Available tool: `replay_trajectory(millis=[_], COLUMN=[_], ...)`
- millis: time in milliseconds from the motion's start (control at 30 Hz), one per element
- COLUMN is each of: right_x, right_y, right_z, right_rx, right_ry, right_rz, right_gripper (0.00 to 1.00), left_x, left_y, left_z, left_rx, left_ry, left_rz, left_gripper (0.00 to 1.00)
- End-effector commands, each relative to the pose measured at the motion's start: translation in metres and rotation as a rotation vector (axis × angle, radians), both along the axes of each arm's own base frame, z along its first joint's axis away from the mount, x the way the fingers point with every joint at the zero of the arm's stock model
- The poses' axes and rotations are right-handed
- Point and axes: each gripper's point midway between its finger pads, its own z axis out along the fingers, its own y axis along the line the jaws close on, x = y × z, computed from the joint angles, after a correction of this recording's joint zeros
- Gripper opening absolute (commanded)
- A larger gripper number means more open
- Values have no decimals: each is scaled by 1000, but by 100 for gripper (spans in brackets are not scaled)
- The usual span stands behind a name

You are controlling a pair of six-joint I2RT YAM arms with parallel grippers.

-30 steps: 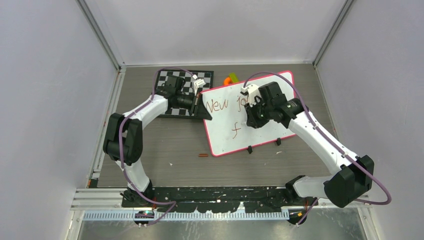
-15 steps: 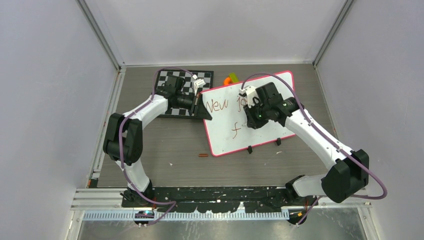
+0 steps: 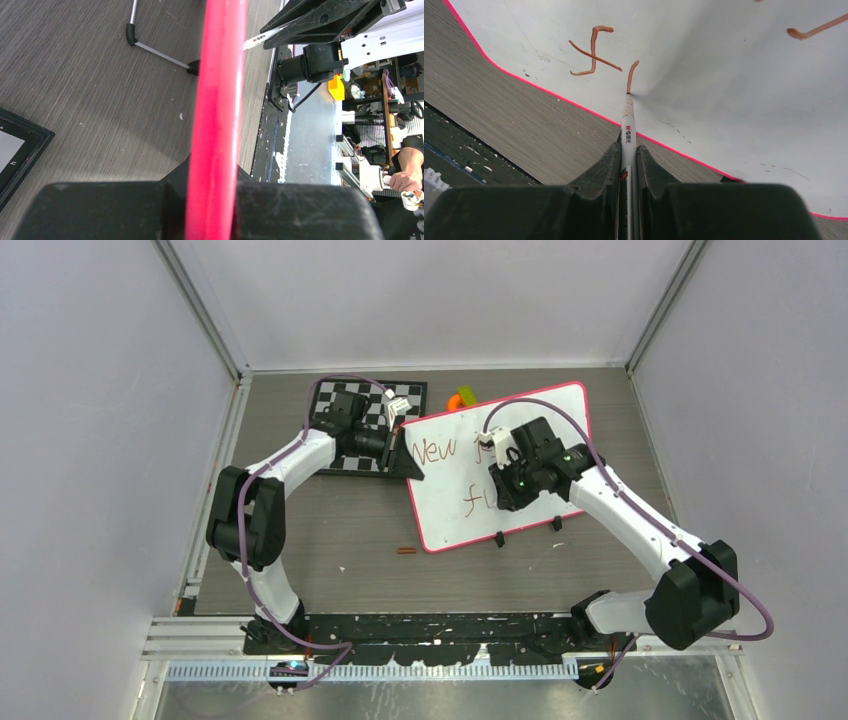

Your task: Write a sentence on the whiteboard

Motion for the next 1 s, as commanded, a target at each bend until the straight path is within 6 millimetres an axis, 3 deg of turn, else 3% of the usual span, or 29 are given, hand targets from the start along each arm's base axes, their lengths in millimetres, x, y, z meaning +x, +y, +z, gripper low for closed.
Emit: replay_trajectory(millis=[0,200,533,700,967], right_x=[14,25,46,46,35], right_y=[14,20,11,5,4], right_z=[41,63,51,43,67], right_rx=[89,122,38,9,50], right_ry=[-106,-155,-183,-176,-205], right_rz=[21,17,-37,-48,-33], right_gripper=[0,0,0,0,0], left_x=[18,16,17,16,17], left_y=[5,5,5,5,5], left_z=[-5,-5,-4,-5,-3], left_rx=[70,70,71,72,68], left_ry=[-21,-22,-27,-27,-28], left_rz=[79,79,81,81,79], left_gripper=[0,0,0,0,0])
